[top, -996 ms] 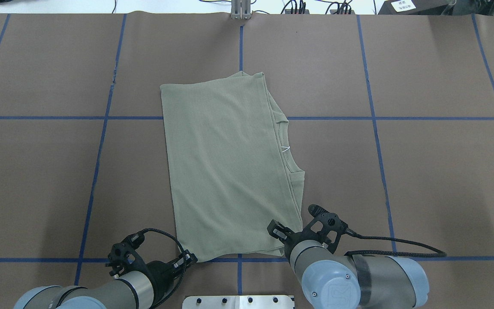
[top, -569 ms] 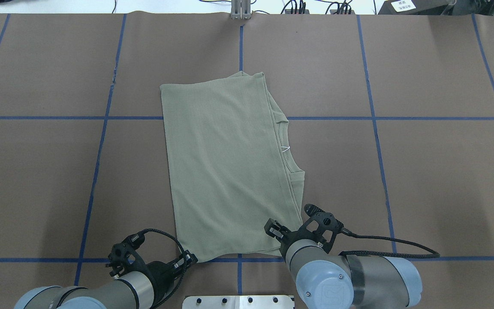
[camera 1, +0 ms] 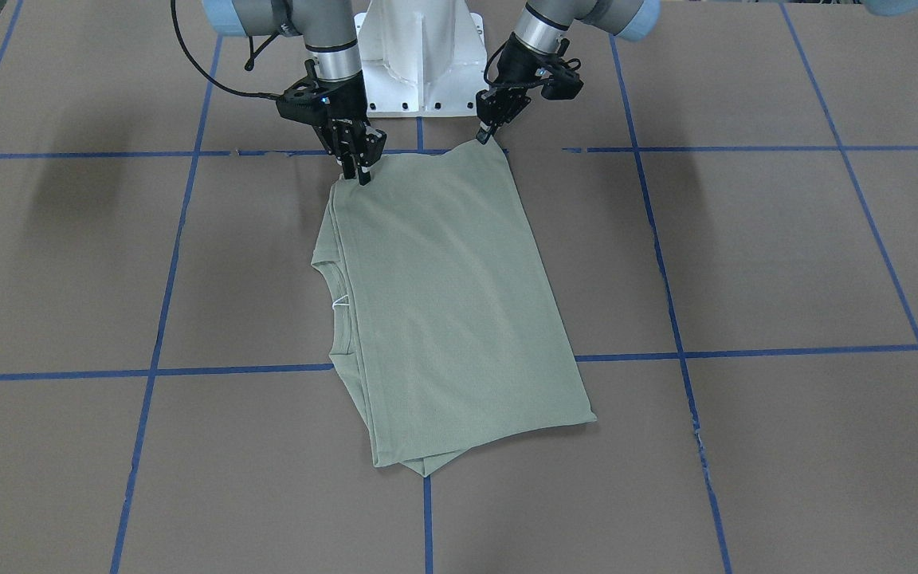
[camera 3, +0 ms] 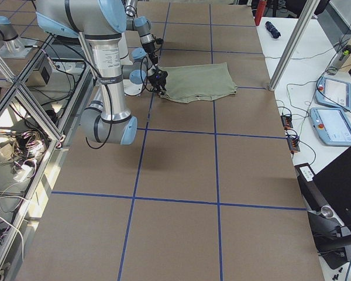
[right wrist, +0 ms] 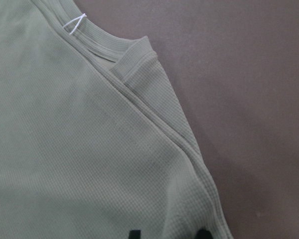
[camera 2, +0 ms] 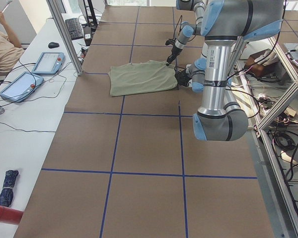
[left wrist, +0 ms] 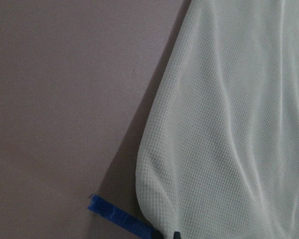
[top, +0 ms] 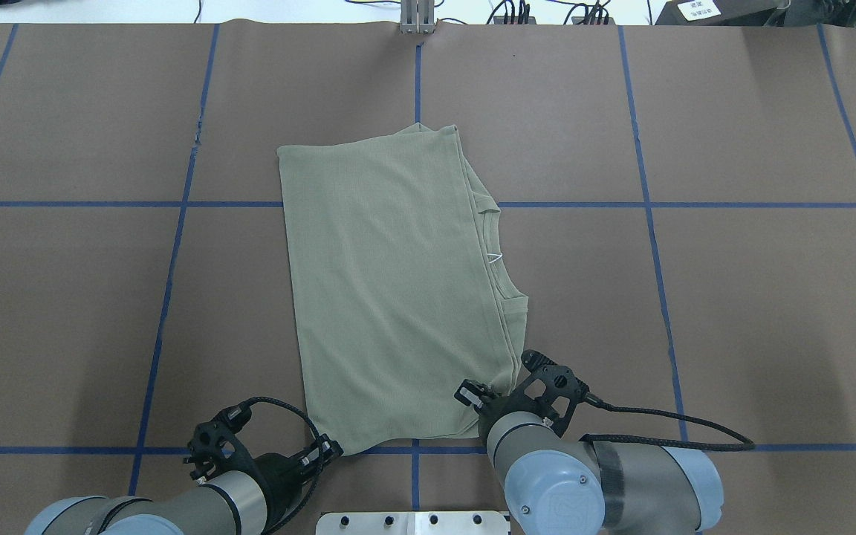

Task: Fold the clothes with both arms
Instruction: 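Slide the right gripper toward the left gripper along the near edge, then lift the near edge of the green shirt with both grippers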

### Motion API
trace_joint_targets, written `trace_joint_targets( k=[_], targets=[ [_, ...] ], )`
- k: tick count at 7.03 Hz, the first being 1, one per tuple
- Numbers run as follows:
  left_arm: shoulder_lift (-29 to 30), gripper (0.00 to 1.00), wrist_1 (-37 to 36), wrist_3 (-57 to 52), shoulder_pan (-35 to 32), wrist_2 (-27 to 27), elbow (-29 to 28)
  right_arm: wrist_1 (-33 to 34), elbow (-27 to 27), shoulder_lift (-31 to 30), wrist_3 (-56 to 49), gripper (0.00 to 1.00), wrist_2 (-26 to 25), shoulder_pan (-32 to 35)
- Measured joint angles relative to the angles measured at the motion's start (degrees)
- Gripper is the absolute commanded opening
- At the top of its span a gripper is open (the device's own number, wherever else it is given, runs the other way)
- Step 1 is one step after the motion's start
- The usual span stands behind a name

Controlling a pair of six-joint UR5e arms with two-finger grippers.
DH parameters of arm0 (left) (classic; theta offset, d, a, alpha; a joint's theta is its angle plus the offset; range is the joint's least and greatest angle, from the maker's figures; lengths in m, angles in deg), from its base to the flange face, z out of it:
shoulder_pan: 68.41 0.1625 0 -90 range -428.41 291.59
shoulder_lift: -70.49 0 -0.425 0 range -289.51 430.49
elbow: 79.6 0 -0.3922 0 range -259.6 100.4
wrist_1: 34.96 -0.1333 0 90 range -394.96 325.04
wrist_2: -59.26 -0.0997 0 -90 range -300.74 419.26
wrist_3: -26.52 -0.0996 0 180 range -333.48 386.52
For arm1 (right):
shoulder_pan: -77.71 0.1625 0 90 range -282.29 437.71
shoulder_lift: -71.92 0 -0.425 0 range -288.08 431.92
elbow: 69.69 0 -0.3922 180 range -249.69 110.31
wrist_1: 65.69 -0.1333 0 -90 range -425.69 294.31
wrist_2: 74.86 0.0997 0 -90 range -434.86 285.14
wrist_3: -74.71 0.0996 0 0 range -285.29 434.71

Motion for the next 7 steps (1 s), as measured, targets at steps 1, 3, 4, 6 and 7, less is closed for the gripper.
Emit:
trace_joint_targets(
  k=[1, 3, 4, 6, 7],
  targets=[
    [0.0, 0.0, 0.0, 0.0, 0.02, 0.0, 0.0, 0.06, -0.05, 0.0, 0.08, 0.0, -0.06, 0.03],
    [0.0, 0.0, 0.0, -0.11, -0.08, 0.0, 0.12, 0.21, 0.27, 0.02, 0.12, 0.0, -0.13, 0.2],
    [-0.08, 0.0, -0.02, -1.2, -0.29, 0.09, 0.83, 1.03, 1.24, 0.08, 0.12, 0.0, -0.12, 0.35],
    [-1.37, 0.0, -1.04, -6.73, -0.74, 1.02, 6.15, 7.15, 7.37, 0.15, 0.19, 0.0, -0.03, 0.17],
    [-2.0, 0.0, -4.45, -8.68, -1.05, 2.79, 11.04, 12.04, 12.5, 0.4, 0.41, 0.0, 0.11, -0.5]
  ],
)
